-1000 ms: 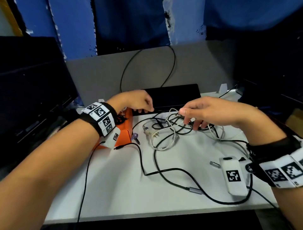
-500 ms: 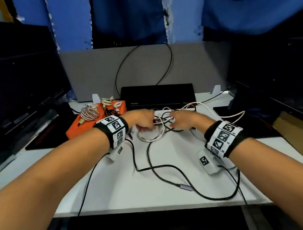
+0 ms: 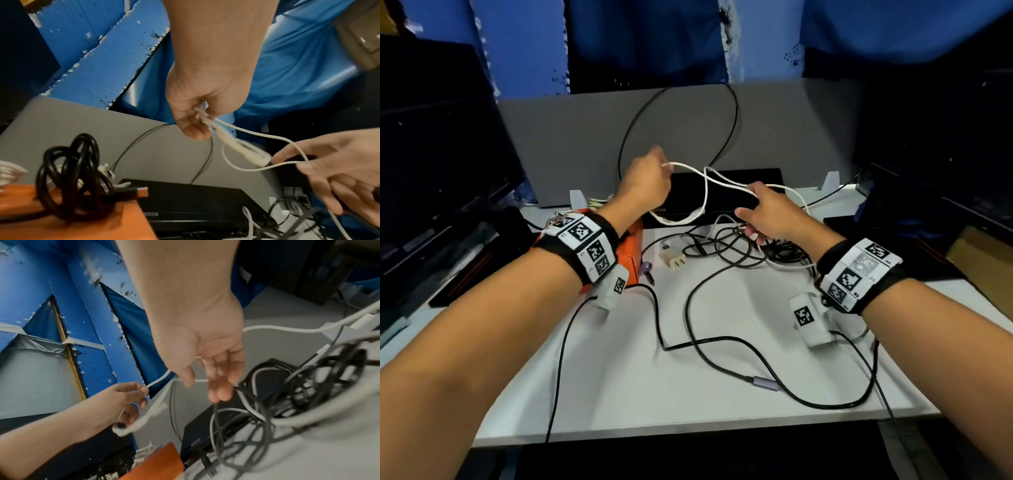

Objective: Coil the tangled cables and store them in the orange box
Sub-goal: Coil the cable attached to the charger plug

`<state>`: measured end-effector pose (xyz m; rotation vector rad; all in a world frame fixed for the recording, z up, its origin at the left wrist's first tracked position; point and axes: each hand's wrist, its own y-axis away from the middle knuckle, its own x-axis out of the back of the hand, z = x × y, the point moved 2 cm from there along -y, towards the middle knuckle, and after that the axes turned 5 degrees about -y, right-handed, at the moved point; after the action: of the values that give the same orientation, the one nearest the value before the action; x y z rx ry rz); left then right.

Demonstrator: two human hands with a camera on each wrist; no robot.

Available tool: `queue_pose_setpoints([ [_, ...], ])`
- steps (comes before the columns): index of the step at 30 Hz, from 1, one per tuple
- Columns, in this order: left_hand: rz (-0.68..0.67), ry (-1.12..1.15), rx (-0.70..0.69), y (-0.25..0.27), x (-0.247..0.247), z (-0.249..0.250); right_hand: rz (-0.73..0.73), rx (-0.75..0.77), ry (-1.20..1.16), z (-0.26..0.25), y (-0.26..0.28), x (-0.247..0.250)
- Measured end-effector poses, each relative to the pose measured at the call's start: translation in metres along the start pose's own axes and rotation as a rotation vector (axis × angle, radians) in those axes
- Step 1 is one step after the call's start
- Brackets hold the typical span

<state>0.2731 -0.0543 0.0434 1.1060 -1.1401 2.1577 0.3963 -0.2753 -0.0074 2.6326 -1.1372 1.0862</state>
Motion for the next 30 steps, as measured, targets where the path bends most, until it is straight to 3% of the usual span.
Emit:
queue_pose_setpoints([
  [3, 0.005, 0.105, 0.146, -0.006, 0.01, -0.008, 0.059, 0.201, -0.172, 0.003, 0.012, 0.004],
  [5, -0.002, 0.117, 0.209, -0.007, 0.015, -0.013, -0.051, 0.229, -0.157, 0.008, 0.016, 0.003],
  [7, -0.074, 0.167, 0.234, -0.006, 0.016, -0.013, -0.225, 0.185, 0.07, 0.018, 0.015, -0.003],
  [10, -0.443, 0.357, 0.211, 0.008, 0.008, -0.004, -0.474, 0.102, 0.567, 0.034, 0.009, -0.01],
  [12, -0.647, 0.281, 0.127, 0.018, 0.003, 0.003, -0.527, 0.046, 0.725, 0.037, 0.004, -0.01],
  [16, -0.84, 0.035, 0.026, 0.026, -0.016, 0.005, -0.486, -0.059, 0.858, 0.043, -0.004, -0.007],
  [20, -0.866, -0.239, 0.043, 0.027, -0.045, -0.002, -0.552, -0.119, 0.866, 0.034, 0.0, -0.007],
  [25, -0.987, -0.484, 0.002, 0.034, -0.075, 0.005, -0.531, 0.006, 0.793, 0.0, 0.015, -0.006],
  [30, -0.851, -0.474, -0.003, 0.023, -0.083, 0.01, -0.27, 0.294, 0.497, -0.046, 0.037, -0.007],
])
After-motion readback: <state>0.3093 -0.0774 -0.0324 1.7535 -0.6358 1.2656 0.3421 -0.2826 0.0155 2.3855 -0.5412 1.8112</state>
